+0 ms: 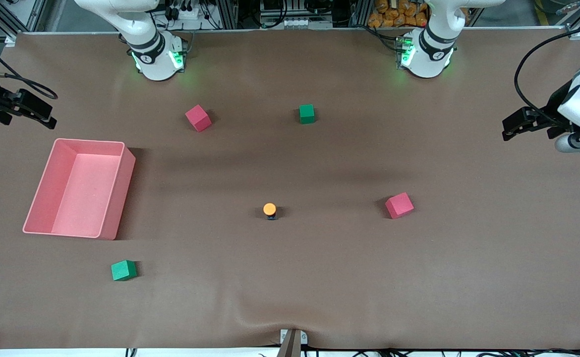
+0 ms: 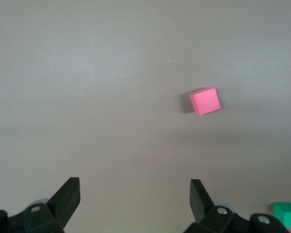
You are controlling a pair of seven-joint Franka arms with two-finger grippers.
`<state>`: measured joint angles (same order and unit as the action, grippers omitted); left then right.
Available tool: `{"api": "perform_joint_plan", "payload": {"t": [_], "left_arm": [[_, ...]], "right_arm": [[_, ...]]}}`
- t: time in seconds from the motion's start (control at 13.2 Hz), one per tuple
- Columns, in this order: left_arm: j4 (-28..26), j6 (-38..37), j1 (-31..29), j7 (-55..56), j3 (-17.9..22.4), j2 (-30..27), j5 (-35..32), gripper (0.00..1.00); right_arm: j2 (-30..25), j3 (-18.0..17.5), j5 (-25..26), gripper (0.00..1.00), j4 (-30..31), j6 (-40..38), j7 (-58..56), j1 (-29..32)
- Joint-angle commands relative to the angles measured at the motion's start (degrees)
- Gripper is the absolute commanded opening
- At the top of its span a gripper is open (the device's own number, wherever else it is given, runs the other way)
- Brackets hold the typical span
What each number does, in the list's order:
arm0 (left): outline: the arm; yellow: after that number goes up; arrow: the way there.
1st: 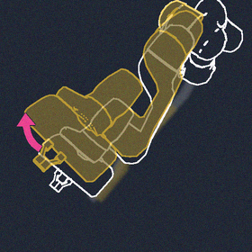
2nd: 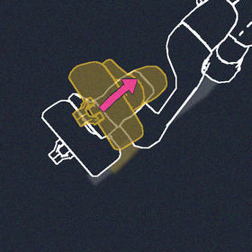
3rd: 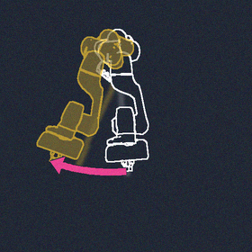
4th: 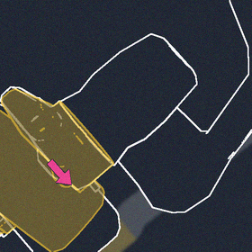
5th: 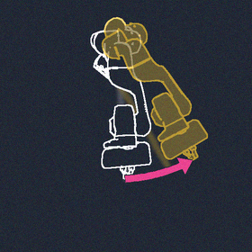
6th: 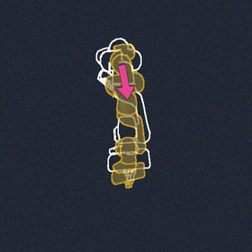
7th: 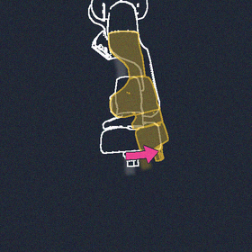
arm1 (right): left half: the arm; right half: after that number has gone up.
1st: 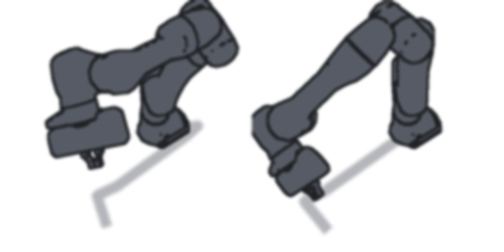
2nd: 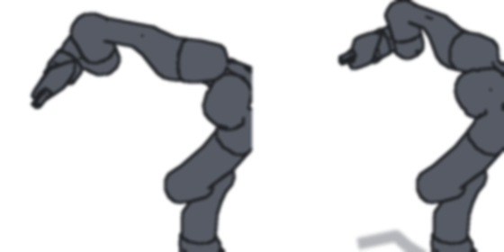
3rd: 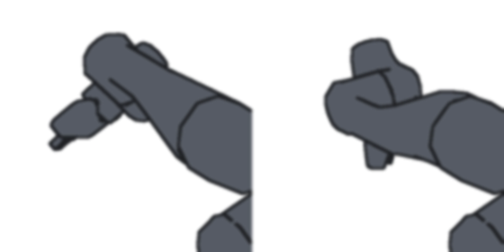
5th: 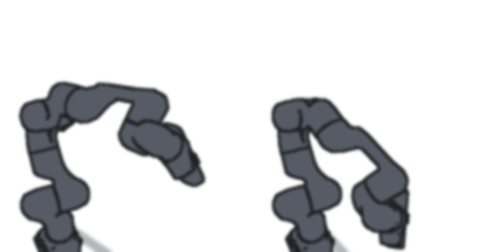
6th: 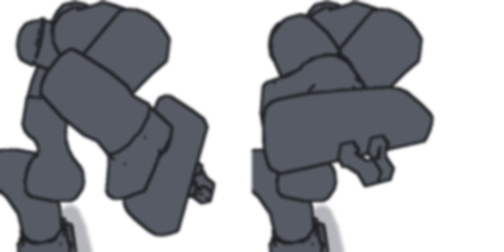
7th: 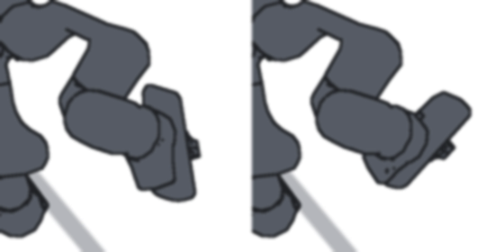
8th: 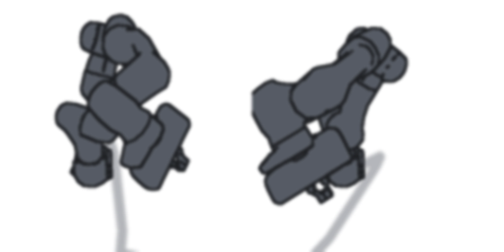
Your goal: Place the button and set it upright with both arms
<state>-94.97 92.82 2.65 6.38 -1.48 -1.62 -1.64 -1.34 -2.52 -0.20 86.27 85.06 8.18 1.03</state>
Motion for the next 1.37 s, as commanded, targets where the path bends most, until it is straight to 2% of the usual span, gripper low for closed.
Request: {"api": "perform_joint_plan", "payload": {"t": [0.0, 0.15, 0.46, 0.68, 1.29], "left_arm": [[-8.2, 5.0, -1.0, -0.7, -0.7, -7.0, 0.8, 1.00], [-8.6, 4.9, -1.0, -0.8, -0.5, -8.0, 0.8, 1.00], [-4.9, 1.7, -3.9, -9.0, -0.3, -7.7, 0.9, 1.00], [-0.9, -2.6, -3.8, -8.2, -0.3, -7.0, 0.9, 1.00], [-0.6, -6.2, -3.9, 0.4, -0.7, -7.6, 1.3, 1.00]], "right_arm": [[-0.7, -0.5, -1.1, 1.00, 0.0, -0.4, -1.0, 1.1], [-0.7, -0.5, -1.1, 1.00, 0.0, -0.4, -1.0, 1.0], [-0.7, -0.6, -1.1, 1.00, 0.0, -0.4, -1.0, 1.0], [-0.7, -0.5, -1.1, 1.00, 0.0, -0.4, -1.0, 1.0], [-0.7, -0.6, -1.1, 1.00, 0.0, -0.4, -1.0, 1.0]]}}
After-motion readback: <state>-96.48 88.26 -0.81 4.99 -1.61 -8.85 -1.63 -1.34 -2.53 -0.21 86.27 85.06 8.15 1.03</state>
